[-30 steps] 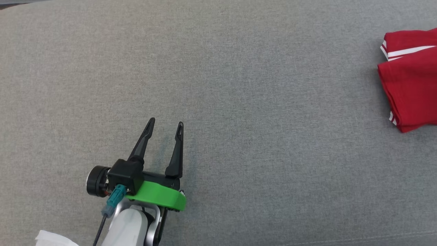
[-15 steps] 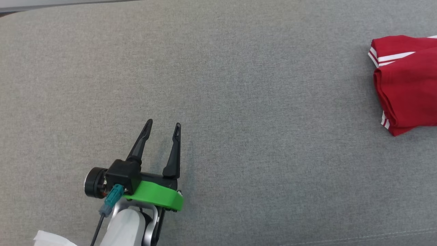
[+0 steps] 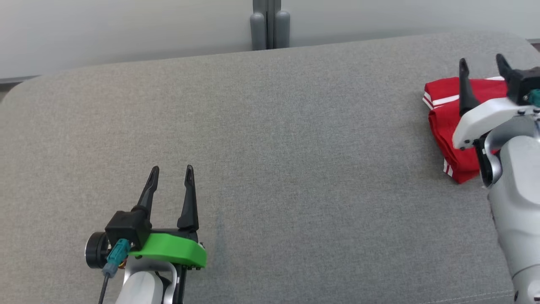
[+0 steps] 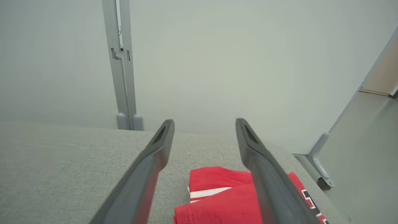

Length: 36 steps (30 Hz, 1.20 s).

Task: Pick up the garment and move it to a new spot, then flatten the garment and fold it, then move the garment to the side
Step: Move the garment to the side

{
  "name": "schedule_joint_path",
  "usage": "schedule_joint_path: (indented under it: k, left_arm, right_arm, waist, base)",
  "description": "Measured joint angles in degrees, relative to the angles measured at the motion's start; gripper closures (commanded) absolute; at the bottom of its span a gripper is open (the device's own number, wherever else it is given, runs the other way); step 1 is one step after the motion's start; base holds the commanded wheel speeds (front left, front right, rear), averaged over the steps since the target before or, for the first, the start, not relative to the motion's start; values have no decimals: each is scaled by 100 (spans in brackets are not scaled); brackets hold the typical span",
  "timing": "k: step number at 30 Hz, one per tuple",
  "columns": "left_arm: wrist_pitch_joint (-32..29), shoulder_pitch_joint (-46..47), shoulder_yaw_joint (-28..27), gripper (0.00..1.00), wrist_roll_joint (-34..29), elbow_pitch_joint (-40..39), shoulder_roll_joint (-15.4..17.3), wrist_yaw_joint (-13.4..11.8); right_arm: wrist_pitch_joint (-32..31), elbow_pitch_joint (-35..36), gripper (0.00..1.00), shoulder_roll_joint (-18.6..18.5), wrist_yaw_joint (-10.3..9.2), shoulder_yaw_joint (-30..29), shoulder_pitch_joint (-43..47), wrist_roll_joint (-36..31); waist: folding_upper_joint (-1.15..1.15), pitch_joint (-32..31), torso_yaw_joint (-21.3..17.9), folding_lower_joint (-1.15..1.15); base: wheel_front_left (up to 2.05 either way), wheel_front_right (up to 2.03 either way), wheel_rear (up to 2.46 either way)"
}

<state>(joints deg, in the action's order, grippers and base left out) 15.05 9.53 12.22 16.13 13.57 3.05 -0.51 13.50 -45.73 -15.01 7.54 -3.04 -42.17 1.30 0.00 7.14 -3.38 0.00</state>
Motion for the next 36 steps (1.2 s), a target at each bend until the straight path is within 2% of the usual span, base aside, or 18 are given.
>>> schedule_joint_path:
  k: [7, 16, 19, 23, 36]
  left_arm:
    - [0, -243, -113, 0, 90, 32, -8, -99]
    - [0, -611, -137, 0, 172, 102, -14, -183]
    - [0, -675, -130, 0, 200, 78, -15, -202]
    - [0, -703, -121, 0, 223, 49, -15, -226]
    - [0, -714, -62, 0, 371, -22, -19, -302]
  right_arm:
    - [100, 976, 0, 627, 0, 182, 1084, 232]
    - [133, 2192, 0, 1161, 0, 48, 2599, 266]
    - [144, 2571, 0, 1206, 0, 67, 3050, 236]
    - [120, 2829, 0, 1217, 0, 348, 3462, 761]
    - [19, 3166, 0, 1218, 0, 445, 3614, 867]
  waist:
    - [0, -401, 52, 0]
    - [0, -625, 276, 0]
    - [0, -663, 342, 0]
    - [0, -684, 389, 0]
    - [0, -631, 426, 0]
  base:
    - [0, 0, 0]
    - [0, 0, 0]
    - [0, 0, 0]
    - [0, 0, 0]
    - [0, 0, 0]
